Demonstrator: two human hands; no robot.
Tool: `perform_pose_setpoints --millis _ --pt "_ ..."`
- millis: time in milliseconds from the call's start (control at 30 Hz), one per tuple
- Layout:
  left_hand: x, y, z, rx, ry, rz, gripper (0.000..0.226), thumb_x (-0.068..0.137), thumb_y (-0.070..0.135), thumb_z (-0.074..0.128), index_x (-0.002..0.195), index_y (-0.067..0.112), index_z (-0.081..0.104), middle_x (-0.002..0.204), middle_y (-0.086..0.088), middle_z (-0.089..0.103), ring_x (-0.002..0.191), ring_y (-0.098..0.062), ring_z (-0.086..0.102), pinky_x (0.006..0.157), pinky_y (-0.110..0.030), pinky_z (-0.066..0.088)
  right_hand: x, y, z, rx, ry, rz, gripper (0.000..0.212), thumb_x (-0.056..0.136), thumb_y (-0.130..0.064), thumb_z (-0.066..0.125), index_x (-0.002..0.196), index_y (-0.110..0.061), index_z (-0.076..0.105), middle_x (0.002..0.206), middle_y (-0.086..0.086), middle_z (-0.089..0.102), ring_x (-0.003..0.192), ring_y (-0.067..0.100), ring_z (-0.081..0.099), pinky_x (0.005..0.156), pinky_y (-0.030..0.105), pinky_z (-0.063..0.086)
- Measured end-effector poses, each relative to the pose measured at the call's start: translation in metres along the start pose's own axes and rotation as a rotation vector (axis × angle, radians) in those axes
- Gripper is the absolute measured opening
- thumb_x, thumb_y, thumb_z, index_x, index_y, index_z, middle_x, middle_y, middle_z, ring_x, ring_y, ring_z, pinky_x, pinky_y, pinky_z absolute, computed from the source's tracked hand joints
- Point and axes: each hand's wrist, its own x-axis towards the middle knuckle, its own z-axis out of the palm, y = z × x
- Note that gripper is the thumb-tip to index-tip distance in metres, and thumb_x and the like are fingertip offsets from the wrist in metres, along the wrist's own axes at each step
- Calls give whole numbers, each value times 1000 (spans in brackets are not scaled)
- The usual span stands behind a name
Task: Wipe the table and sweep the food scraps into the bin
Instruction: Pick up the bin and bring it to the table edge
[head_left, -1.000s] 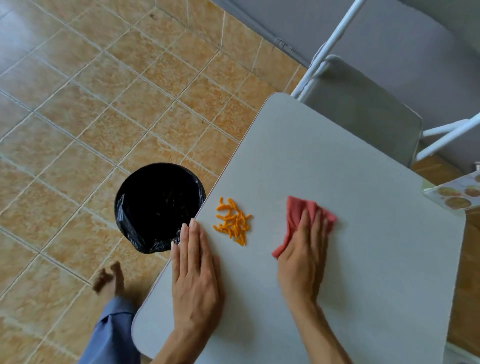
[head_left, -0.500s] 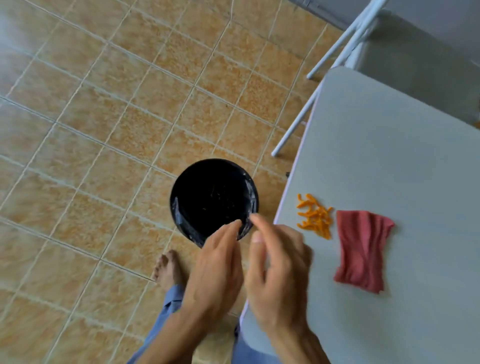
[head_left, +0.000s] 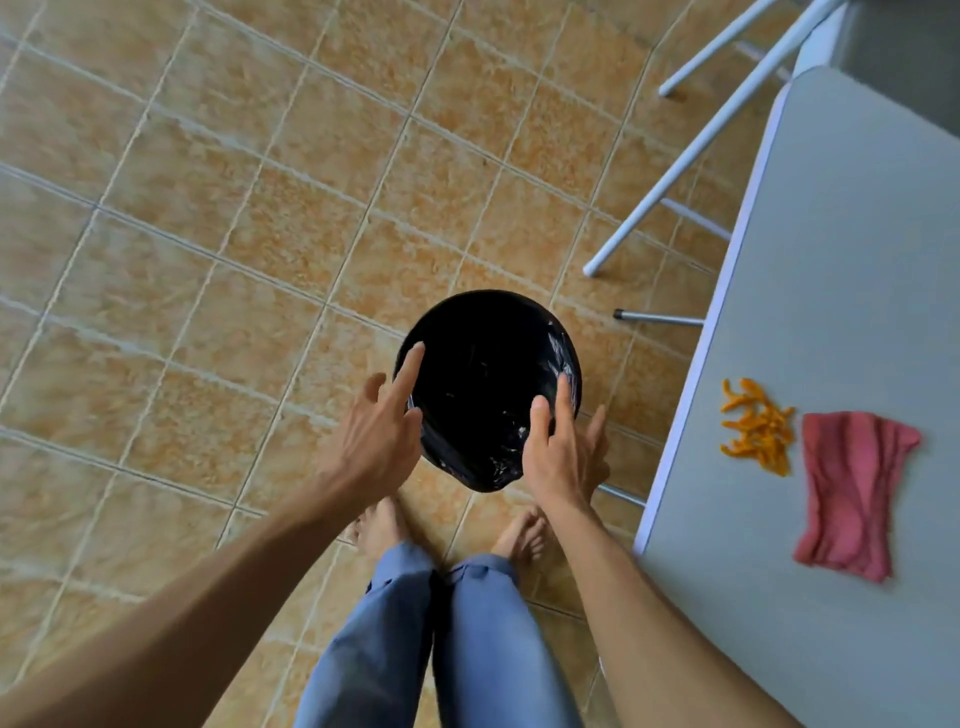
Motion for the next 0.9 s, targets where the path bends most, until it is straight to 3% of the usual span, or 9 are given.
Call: perform_pose_setpoints --millis 100,167,200,267,333,467,600,733,900 --pt "27 -21 12 34 -90 -62 73 99 29 38 150 50 -9 160 -31 7 124 -47 52 80 -40 42 17 7 15 34 23 70 54 103 -65 22 155 -58 8 170 11 10 155 32 14 116 60 23" --pt "43 -30 23 29 -110 -85 75 98 28 40 150 50 -10 161 -30 2 118 -50 54 82 -40 43 25 13 26 71 -32 77 55 105 -61 22 156 -54 4 160 13 36 143 36 37 102 51 37" --pt "52 -33 29 24 -117 -77 76 98 28 41 151 49 -10 160 -28 6 113 -48 56 80 -39 42 28 16 31 86 -55 77 55 106 -60 23 157 -54 2 150 15 48 127 38 49 90 45 40" --pt "68 -43 37 -16 -94 -81 79 96 24 44 153 46 -7 153 -24 23 110 -45 54 80 -39 42 33 17 41 85 -60 68 56 106 -59 24 157 -54 0 135 14 58 96 34 54 77 38 37" --pt "83 -57 40 -65 -26 -135 83 94 18 47 154 44 -4 144 -26 35 113 -47 52 86 -45 45 37 17 57 59 -47 28 56 107 -56 26 157 -52 2 122 14 62 89 33 57 67 37 36" --pt "96 -81 33 6 85 -145 85 90 9 45 154 44 0 123 -29 55 97 -47 59 69 -43 43 46 7 87 78 18 -24 58 111 -32 30 157 -52 2 96 16 61 69 23 52 55 33 30" --pt "88 -93 23 14 144 -138 90 85 2 43 154 45 2 121 -27 61 97 -47 60 67 -46 45 51 -15 87 24 -22 -86 89 100 -1 41 156 -51 -8 92 15 60 68 27 54 56 33 34" --pt "71 -85 8 -99 201 -156 95 81 -1 45 153 45 5 136 -19 57 111 -44 59 78 -49 51 47 -27 65 -58 -80 -165 95 97 3 44 158 -46 -10 73 5 50 58 20 48 46 30 30" --pt "24 -47 -17 -188 283 -81 93 82 -4 45 155 42 11 144 -14 52 121 -41 56 81 -40 46 19 -41 14 -73 -145 -159 89 102 -5 43 157 -46 -13 69 6 53 54 21 50 44 30 30"
